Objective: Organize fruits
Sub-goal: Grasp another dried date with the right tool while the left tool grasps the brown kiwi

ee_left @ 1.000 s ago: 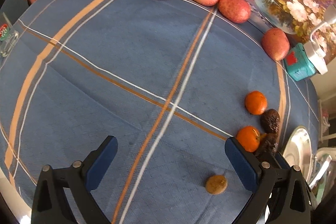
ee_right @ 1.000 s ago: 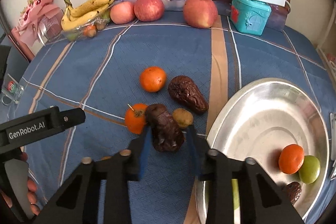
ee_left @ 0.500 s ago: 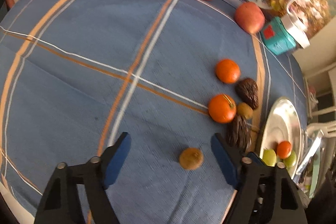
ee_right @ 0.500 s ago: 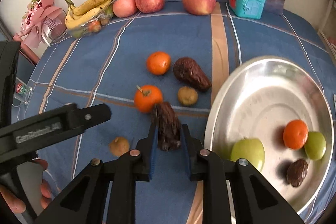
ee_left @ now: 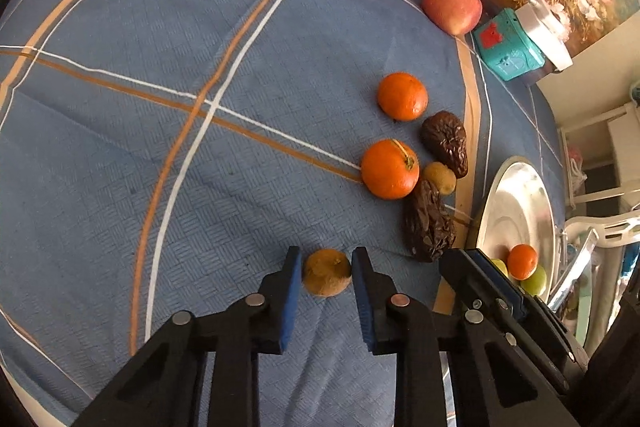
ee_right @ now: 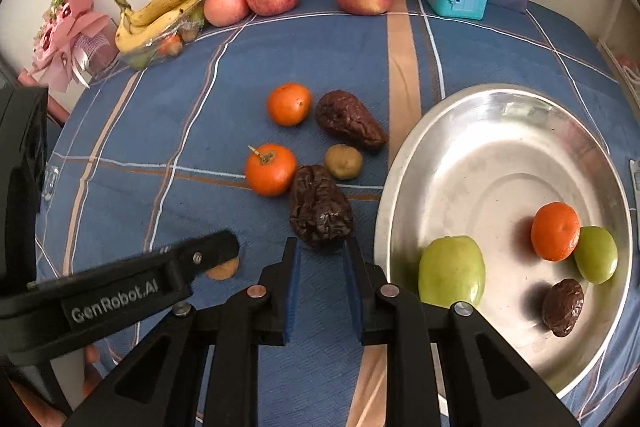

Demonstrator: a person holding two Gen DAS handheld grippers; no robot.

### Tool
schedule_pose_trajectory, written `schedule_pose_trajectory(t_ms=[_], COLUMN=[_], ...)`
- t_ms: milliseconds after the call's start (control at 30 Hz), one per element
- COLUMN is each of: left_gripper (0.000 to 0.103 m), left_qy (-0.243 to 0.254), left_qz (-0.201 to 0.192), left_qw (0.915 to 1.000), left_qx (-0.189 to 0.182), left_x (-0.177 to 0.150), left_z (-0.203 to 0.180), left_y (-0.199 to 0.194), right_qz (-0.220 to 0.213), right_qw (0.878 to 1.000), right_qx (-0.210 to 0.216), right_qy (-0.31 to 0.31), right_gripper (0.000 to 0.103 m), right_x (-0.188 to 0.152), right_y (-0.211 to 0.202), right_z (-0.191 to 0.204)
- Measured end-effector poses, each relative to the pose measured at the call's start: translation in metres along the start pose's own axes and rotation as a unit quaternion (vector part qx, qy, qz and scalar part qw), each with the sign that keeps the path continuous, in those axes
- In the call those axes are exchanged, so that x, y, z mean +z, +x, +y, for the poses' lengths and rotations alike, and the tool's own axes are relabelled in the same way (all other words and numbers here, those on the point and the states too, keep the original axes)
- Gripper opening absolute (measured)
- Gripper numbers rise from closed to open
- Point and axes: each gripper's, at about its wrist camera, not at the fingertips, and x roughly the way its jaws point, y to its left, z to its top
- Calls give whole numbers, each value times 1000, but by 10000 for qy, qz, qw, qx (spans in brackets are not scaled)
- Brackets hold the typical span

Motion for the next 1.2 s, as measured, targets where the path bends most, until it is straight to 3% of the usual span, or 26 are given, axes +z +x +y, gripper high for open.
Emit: schedule_pose_trajectory(t_ms=[300,400,467,967,1200], left_gripper=[27,27,27,27,27], left_qy=[-284,-356,-395,-465,-506], left_qz=[-535,-688,-726,-804,-870], left_qw=[9982,9970,9966,9957,9949], left_qx=[5,27,-1,15,20], left_x=[8,13,14,14,15], left_z=[16,20,25,25,25], left_y=[-27,-34,-37,-40,-43], right_qz=[-221,-294,-306,-213,-155], right_qw=[9997,9994,9992,9972,9995], right_qx=[-85,-107,-124,-420,-72], right_qy=[-85,-176,-237,-575,-272], right_gripper=[23,33,38,39,36], right_x=[6,9,10,10,11], right_y=[-4,-3,0,17,15], right_z=[1,4,6,15,5])
